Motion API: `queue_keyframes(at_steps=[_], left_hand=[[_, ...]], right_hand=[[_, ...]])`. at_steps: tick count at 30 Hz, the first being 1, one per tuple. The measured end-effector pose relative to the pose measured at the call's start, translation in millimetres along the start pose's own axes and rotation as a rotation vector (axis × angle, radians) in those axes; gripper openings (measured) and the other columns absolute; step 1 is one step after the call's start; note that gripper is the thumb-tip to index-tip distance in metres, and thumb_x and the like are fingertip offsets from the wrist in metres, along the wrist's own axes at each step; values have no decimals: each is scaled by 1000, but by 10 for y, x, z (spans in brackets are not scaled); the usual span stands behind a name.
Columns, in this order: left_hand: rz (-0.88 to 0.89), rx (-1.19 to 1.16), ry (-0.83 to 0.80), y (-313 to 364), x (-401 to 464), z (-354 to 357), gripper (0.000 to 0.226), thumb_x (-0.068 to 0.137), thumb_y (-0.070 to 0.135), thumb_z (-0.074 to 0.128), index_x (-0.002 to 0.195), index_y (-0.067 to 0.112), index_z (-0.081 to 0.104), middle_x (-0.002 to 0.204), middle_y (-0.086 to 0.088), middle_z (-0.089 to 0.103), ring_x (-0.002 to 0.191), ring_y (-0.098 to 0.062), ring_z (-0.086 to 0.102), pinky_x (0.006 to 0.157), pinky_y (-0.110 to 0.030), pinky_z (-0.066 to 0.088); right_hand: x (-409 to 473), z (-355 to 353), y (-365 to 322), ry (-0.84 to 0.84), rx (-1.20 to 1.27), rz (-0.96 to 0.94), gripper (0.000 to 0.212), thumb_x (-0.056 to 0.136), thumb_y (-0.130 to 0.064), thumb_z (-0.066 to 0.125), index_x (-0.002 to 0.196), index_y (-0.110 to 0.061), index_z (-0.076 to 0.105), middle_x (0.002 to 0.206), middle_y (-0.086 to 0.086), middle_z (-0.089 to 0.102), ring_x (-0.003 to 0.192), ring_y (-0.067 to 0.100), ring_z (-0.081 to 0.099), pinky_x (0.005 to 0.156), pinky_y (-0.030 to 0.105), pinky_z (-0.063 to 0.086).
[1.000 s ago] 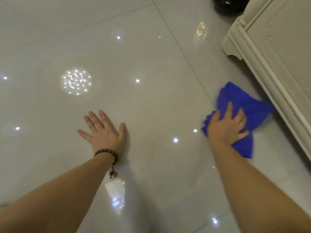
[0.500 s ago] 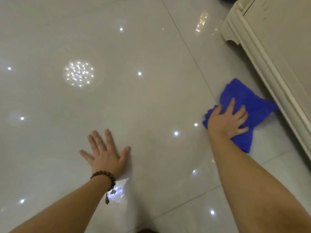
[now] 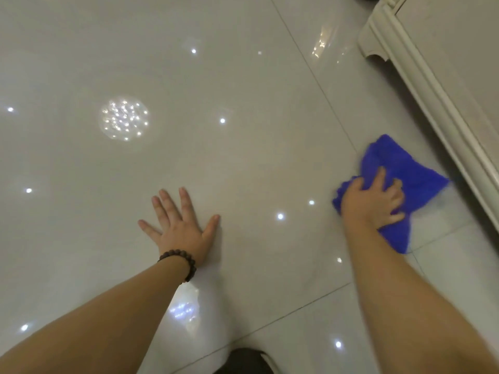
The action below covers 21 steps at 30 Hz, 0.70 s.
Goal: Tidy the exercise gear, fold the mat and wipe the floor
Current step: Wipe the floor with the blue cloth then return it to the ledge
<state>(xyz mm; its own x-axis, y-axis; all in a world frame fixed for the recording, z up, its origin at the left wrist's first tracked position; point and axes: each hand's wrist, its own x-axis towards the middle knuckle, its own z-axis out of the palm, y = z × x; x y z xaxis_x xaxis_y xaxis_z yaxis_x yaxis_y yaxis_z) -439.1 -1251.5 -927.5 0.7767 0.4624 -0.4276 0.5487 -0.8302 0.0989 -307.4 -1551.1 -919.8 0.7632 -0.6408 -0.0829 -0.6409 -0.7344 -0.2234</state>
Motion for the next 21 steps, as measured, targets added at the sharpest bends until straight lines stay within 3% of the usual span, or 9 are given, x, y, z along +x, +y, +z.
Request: queue_keyframes(at_steps=[2,6,8,10,12,14,18,19,21], left_hand=[[5,-1,1,-1,0,2,92,84,77,18,151,26,-18,157,-13,-25,144,-28,-26,110,-67,-10],[21,-5,4,-23,1,-15,91,84,77,19,151,25,-17,158,-13,-24,144,-28,-25,110,-67,-10],[21,-9,1,-15,-3,-9,91,85,77,19,151,25,-16,158,-13,-24,144,-28,-25,109,-67,-11],[22,-13,13,-11,-20,-2,92,85,76,20,151,25,-16,157,-14,-24,144,-28,-26,109,-67,-11],[31,-12,17,-9,-25,11,93,84,77,20,151,25,-17,157,-14,-24,144,-28,-26,109,-68,-11],[39,-10,4,-19,-7,5,95,83,79,20,150,24,-19,157,-14,-25,144,-29,-26,109,-68,-11],[60,-7,-48,-74,8,-34,98,82,79,24,149,25,-23,155,-13,-30,143,-29,-29,109,-68,-11],[63,-10,-66,-75,19,-51,98,83,79,26,149,25,-23,155,-12,-31,142,-29,-30,109,-68,-11],[64,-27,-93,-92,36,-84,98,84,77,29,149,24,-21,155,-12,-31,142,-28,-30,109,-67,-12]], right_hand=[[-593,202,-314,34,3,-265,54,90,-45,42,142,-33,39,151,6,33,138,27,28,107,54,15],[-931,205,45,-149,-148,-1255,53,84,-47,47,137,-37,47,146,0,43,133,22,37,107,49,23],[-463,10,572,-58,-129,-954,53,85,-45,45,137,-36,46,146,3,42,132,22,35,106,48,22],[-136,-183,1048,73,-39,-197,52,91,-44,39,142,-35,38,151,6,32,136,27,29,107,53,18],[-308,-172,1053,112,20,216,51,95,-42,39,144,-32,35,153,7,27,139,30,24,108,56,15],[-823,-17,720,125,-18,-13,51,92,-42,43,142,-32,41,149,8,35,136,28,30,107,54,16],[-1474,116,719,-108,-147,-1115,52,86,-45,47,138,-36,46,144,1,44,133,23,38,108,48,20],[-1293,72,855,-125,-157,-1188,52,85,-45,46,137,-37,45,145,0,44,133,22,38,108,48,21],[-964,-24,1033,-31,-137,-820,51,87,-44,44,138,-37,43,146,3,42,134,23,36,107,49,22]])
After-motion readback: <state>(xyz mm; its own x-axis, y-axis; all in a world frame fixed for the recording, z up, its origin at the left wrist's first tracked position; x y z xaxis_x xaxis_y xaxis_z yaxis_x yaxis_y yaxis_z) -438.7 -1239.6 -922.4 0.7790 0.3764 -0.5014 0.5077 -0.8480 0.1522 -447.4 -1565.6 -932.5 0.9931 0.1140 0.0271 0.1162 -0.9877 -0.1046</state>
